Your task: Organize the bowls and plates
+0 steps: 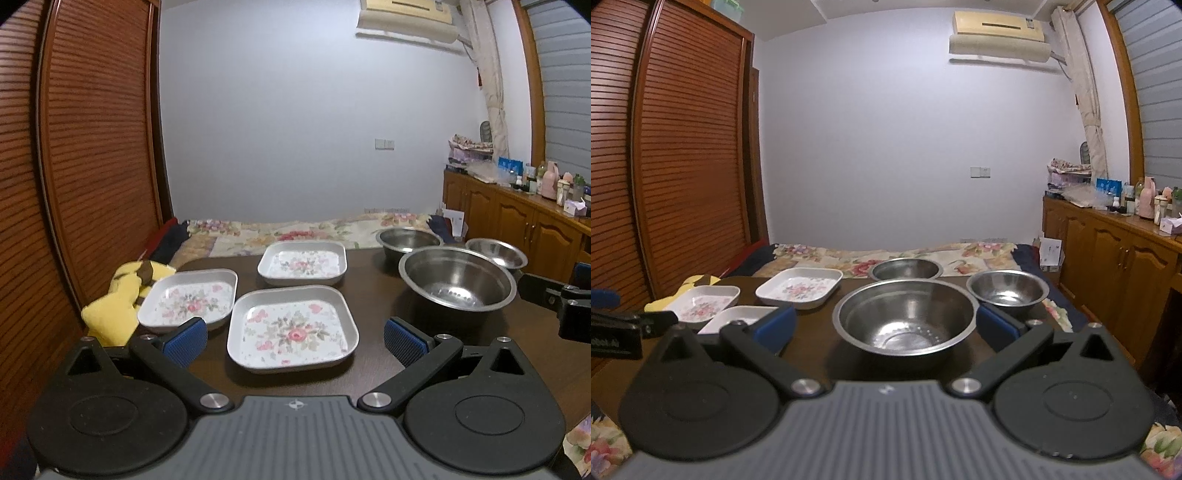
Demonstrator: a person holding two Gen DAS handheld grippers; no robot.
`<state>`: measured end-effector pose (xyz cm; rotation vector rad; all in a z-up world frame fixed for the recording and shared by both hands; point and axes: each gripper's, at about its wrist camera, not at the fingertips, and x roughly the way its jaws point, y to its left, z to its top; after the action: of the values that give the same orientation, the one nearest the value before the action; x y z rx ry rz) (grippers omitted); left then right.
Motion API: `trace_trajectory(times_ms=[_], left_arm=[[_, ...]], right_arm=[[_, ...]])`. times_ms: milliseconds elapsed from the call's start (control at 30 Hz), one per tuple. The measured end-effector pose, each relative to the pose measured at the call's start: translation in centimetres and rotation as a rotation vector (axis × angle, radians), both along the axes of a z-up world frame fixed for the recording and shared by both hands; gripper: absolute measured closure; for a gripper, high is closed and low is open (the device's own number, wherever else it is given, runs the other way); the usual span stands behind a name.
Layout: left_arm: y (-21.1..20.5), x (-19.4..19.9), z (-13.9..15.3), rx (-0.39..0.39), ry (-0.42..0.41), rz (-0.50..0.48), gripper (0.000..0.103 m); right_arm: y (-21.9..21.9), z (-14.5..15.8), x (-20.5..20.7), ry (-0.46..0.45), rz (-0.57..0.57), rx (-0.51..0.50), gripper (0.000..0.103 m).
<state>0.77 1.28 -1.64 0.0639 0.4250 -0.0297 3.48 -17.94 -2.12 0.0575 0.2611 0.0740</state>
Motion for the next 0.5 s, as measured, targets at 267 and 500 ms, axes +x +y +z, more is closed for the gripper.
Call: trace_trajectory(times_ms=[267, 500], left_arm=[[1.1, 1.5, -2.4, -0.014, 0.089, 0.001, 0.000], [2.1, 2.3, -3.5, -0.001, 0.143, 0.018, 0.000]], right_arm=[[1.1, -1.1, 0.6, 0.031, 0.033, -0.015, 0.000], [2.6, -1.6, 1.5, 0.051, 0.071, -0.037, 0.000]])
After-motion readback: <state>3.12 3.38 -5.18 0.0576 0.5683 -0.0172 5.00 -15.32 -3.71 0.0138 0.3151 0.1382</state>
